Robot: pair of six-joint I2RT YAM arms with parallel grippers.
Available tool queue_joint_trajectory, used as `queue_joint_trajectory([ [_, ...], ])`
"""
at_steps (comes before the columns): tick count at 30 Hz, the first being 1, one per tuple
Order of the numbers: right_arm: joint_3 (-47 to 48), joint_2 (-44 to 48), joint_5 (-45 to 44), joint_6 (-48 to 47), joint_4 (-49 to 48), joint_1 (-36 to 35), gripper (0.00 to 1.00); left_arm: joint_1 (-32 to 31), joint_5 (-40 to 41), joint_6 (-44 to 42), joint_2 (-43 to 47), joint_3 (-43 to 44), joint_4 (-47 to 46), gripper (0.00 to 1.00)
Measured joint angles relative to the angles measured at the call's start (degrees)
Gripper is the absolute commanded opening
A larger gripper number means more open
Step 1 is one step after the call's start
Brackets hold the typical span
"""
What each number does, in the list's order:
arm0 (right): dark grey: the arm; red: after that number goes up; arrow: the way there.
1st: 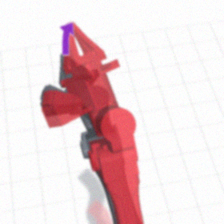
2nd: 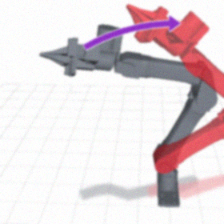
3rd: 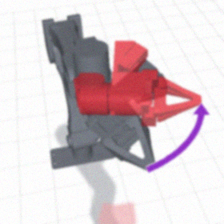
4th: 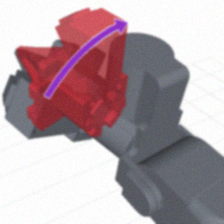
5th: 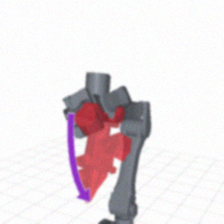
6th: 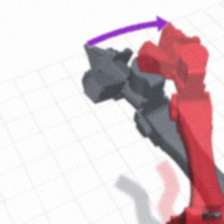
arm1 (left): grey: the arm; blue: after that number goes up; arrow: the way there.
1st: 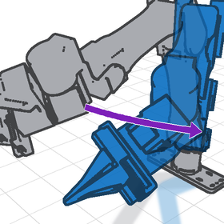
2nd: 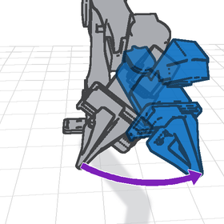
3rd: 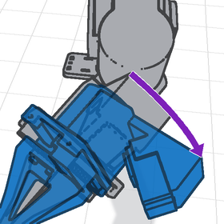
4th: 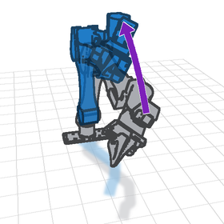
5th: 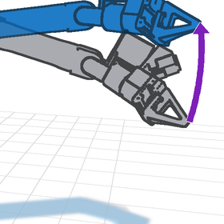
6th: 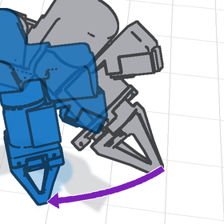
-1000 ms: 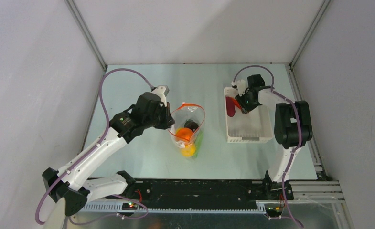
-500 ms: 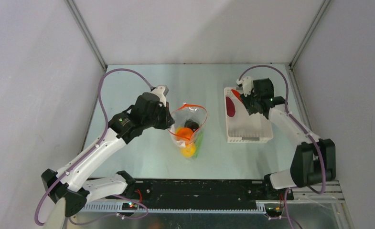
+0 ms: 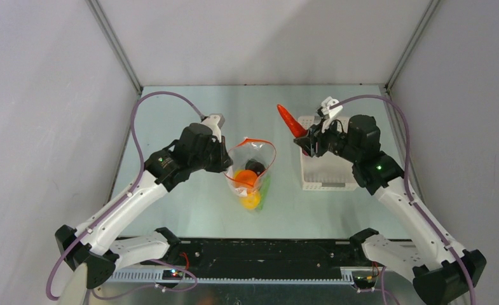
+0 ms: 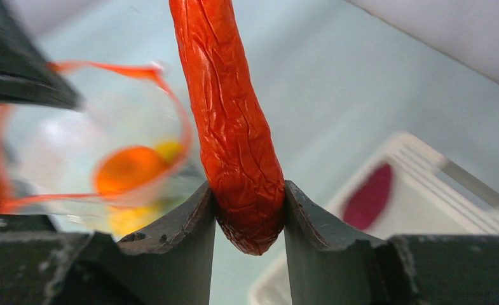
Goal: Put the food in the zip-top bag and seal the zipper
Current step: Place the fake vegetable in the zipper food storage bag.
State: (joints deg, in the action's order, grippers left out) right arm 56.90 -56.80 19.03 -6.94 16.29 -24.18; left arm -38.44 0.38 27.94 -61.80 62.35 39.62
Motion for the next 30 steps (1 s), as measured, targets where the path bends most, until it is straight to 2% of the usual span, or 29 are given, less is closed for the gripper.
queue_joint_trajectory([
  [4, 0.0, 1.1, 9.8, 8.2, -6.3, -3.3, 0.21, 0.0, -0.7, 0.0, 0.0, 0.0, 0.0, 0.00],
  [10, 0.0, -0.4, 14.0, 13.9, -13.2, -12.7, 0.22, 0.0, -0.9, 0.0, 0.0, 0.0, 0.0, 0.00],
  [15, 0.0, -5.1, 10.9, 15.9, -17.3, -19.0, 0.23, 0.0, -0.9, 0.0, 0.0, 0.0, 0.0, 0.00],
  [20, 0.0, -10.3, 4.9, 15.6, -17.4, -22.9, 0.26, 0.0, -0.8, 0.0, 0.2, 0.0, 0.0, 0.00],
  [30, 0.0, -14.0, -3.8, 10.7, -11.2, -24.9, 0.39, 0.0, -1.0, 0.0, 0.5, 0.0, -0.1, 0.00],
])
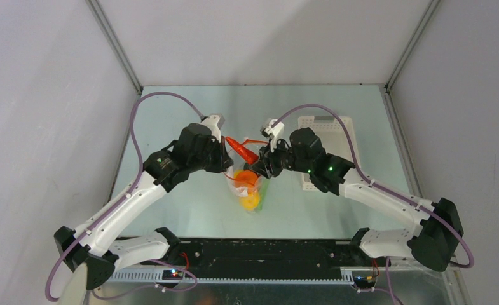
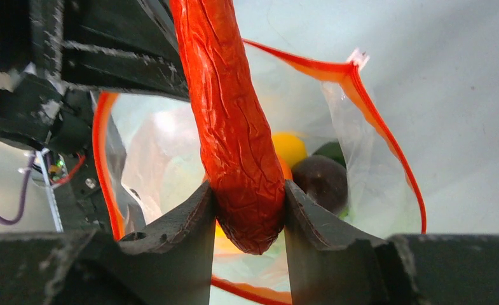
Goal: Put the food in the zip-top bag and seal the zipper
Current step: Place the fake vegetable in the zipper food storage bag.
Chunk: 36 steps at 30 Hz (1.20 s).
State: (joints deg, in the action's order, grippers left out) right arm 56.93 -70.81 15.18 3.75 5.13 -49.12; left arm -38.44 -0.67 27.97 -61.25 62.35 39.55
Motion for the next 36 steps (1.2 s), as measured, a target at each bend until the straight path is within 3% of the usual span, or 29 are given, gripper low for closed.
queue_joint_trajectory([
  [3, 0.0, -0.5, -1.1, -1.5, 2.0, -0.2, 0.45, 0.0, 0.0, 0.0, 0.0, 0.0, 0.0, 0.00],
  [8, 0.0, -0.7, -1.9, -3.6, 4.4, -0.3, 0.65, 0.0, 0.0, 0.0, 0.0, 0.0, 0.0, 0.00],
  [16, 0.0, -0.5, -3.3, -5.3, 4.5, -0.3, 0.80, 0.0, 0.0, 0.0, 0.0, 0.0, 0.0, 0.00],
  [19, 0.0, 0.3, -3.8, -5.3, 4.5, -0.3, 0.95, 0.0, 0.0, 0.0, 0.0, 0.0, 0.0, 0.00],
  [21, 0.0, 1.4, -4.3, -5.3, 4.5, -0.3, 0.99, 0.0, 0.0, 0.0, 0.0, 0.0, 0.0, 0.00],
  [30, 0.0, 9.4, -13.8, -0.4, 2.8, 1.2, 0.99, 0.0, -0.2, 0.0, 0.2, 0.0, 0.0, 0.00],
  [36, 0.4, 11.7, -20.6, 10.1, 5.7, 14.3, 0.99, 0.0, -0.2, 0.0, 0.2, 0.0, 0.0, 0.00],
])
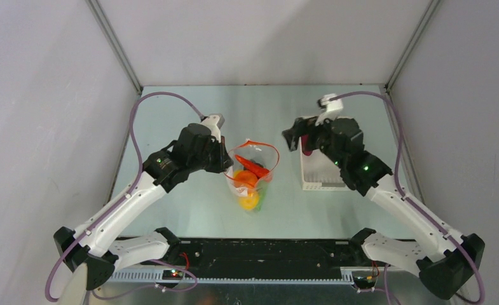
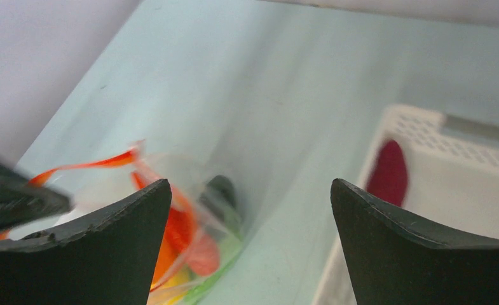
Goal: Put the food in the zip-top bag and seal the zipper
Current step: Place the fake vegetable in the zipper food storage bag, then pick up the fake vegetable from the bin.
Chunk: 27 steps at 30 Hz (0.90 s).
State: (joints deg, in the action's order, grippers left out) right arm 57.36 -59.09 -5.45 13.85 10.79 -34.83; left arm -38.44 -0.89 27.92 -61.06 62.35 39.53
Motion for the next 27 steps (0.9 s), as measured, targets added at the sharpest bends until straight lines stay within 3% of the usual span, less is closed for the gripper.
queue_joint_trajectory([
  [4, 0.1, -1.8, 1.5, 6.4, 5.5, 11.7, 0.98, 0.0, 0.0, 0.0, 0.0, 0.0, 0.0, 0.00],
  [13, 0.1, -15.8, 13.8, 11.2, 9.9, 26.3, 0.93, 0.0, -0.4, 0.0, -0.1, 0.0, 0.0, 0.00],
  [18, 0.2, -25.0, 18.7, 12.1, 8.0, 30.7, 0.91, 0.0, -0.4, 0.0, -0.4, 0.0, 0.0, 0.00],
  [23, 1.0, -32.5, 21.9, 11.7, 5.5, 30.9, 0.82, 0.0, -0.4, -0.1, -1.0, 0.0, 0.0, 0.00],
  [27, 2.4, -37.2, 25.3, 11.0, 3.3, 30.9, 0.81, 0.0, -0.4, -0.5, -1.2, 0.0, 0.0, 0.00],
])
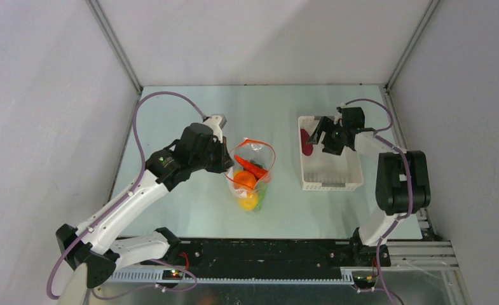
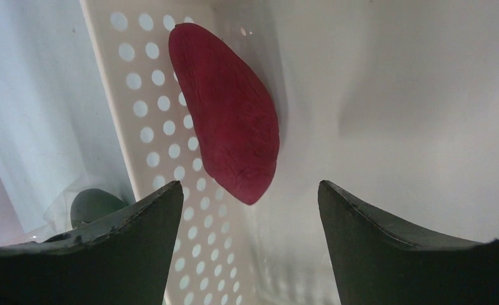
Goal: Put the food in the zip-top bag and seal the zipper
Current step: Pick up the fake vegetable from the bin.
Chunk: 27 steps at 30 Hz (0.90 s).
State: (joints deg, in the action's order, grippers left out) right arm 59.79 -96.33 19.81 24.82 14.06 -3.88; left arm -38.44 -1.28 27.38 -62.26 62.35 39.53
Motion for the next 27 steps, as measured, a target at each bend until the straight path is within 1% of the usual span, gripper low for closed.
queue_joint_trajectory([
  [4, 1.2, -3.7, 2.1, -0.5, -2.4, 0.0, 0.80, 0.0, 0.0, -0.2, 0.0, 0.0, 0.0, 0.00],
  [8, 1.9, -5.3, 2.4, -0.9, -3.5, 0.0, 0.79, 0.0, 0.0, -0.5, 0.0, 0.0, 0.0, 0.00],
  [20, 2.7, -7.2, 1.3, -2.9, -4.1, -1.4, 0.77, 0.0, 0.0, -0.5, -0.9, 0.0, 0.0, 0.00],
  [27, 6.2, -8.7, 0.8, -5.5, -4.0, -2.8, 0.77, 0.0, 0.0, -0.5, -1.2, 0.0, 0.0, 0.00],
])
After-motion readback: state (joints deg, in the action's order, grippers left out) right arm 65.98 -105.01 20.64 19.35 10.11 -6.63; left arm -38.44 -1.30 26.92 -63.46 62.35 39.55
